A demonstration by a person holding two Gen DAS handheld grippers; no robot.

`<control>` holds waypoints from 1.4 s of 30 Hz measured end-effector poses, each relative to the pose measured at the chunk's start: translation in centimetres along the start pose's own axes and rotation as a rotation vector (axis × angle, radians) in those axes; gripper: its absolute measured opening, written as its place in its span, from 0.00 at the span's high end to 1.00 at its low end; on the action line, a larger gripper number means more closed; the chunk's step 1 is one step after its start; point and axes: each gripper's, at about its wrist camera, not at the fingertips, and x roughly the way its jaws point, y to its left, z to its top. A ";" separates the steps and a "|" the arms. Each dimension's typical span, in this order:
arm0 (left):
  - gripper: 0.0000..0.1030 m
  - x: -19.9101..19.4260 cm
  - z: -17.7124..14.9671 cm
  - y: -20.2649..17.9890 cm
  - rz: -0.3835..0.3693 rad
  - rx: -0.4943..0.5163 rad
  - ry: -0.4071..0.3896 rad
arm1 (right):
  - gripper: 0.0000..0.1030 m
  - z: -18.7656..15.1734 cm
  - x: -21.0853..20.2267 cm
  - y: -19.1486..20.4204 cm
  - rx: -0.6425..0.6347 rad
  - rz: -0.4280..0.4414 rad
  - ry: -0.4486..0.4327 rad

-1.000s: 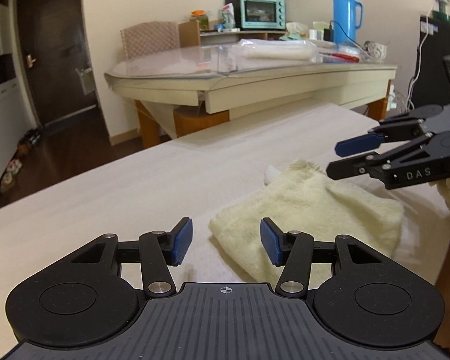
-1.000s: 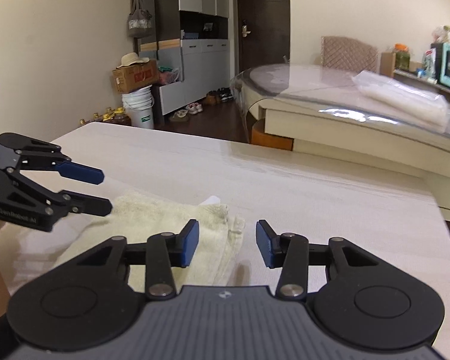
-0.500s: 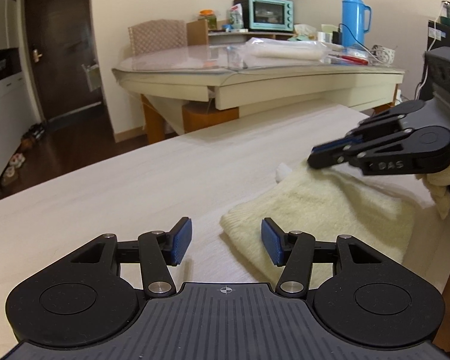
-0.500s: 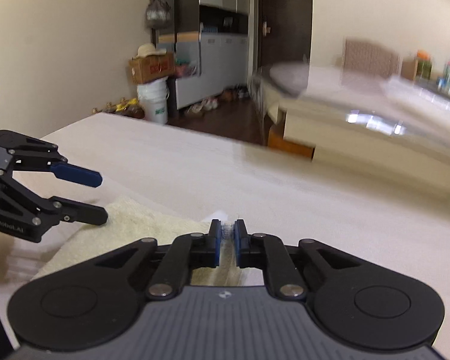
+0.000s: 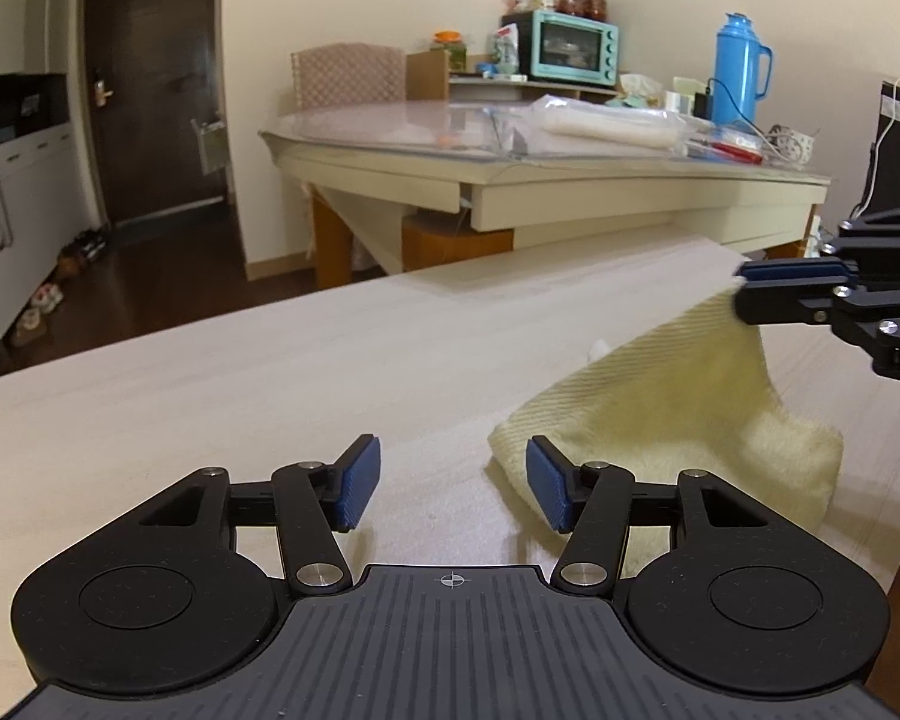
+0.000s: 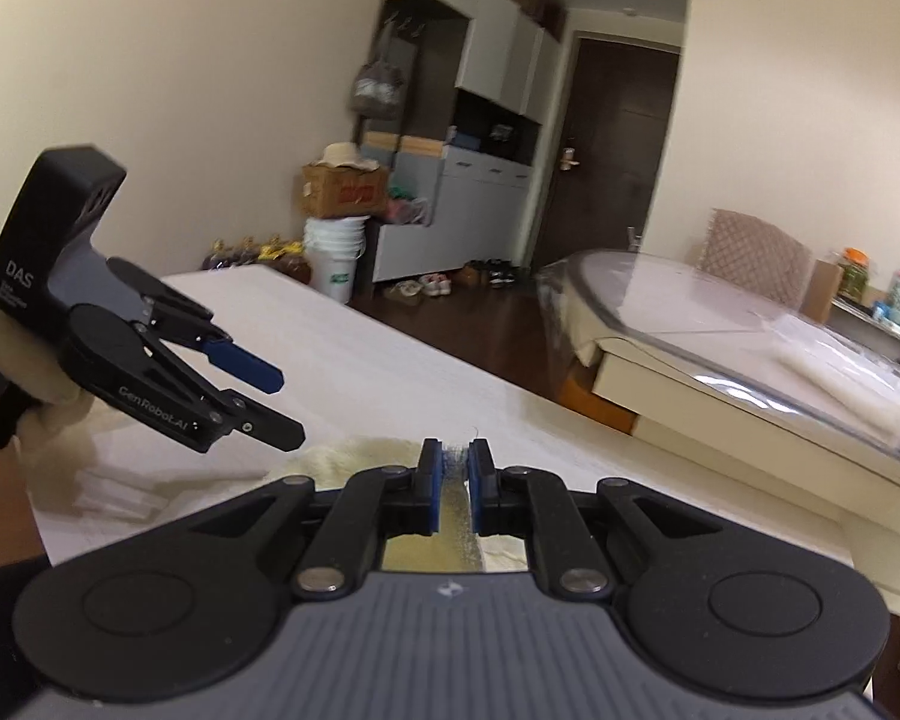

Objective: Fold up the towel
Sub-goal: 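Close the right gripper on the folded towel's corner, then lift and pull the held towel corner with the right gripper to straighten it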

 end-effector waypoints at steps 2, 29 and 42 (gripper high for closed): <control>0.43 0.3 0.2 -0.2 -0.004 0.004 0.001 | 0.90 -0.5 0.2 -1.0 0.041 -0.016 0.008; 0.42 3.3 0.6 -2.9 0.039 0.135 0.047 | 0.82 -3.4 3.3 -6.3 0.317 -0.108 0.135; 0.42 3.3 0.7 -3.1 0.043 0.154 0.058 | 0.80 -3.7 3.8 -5.8 0.388 -0.038 0.205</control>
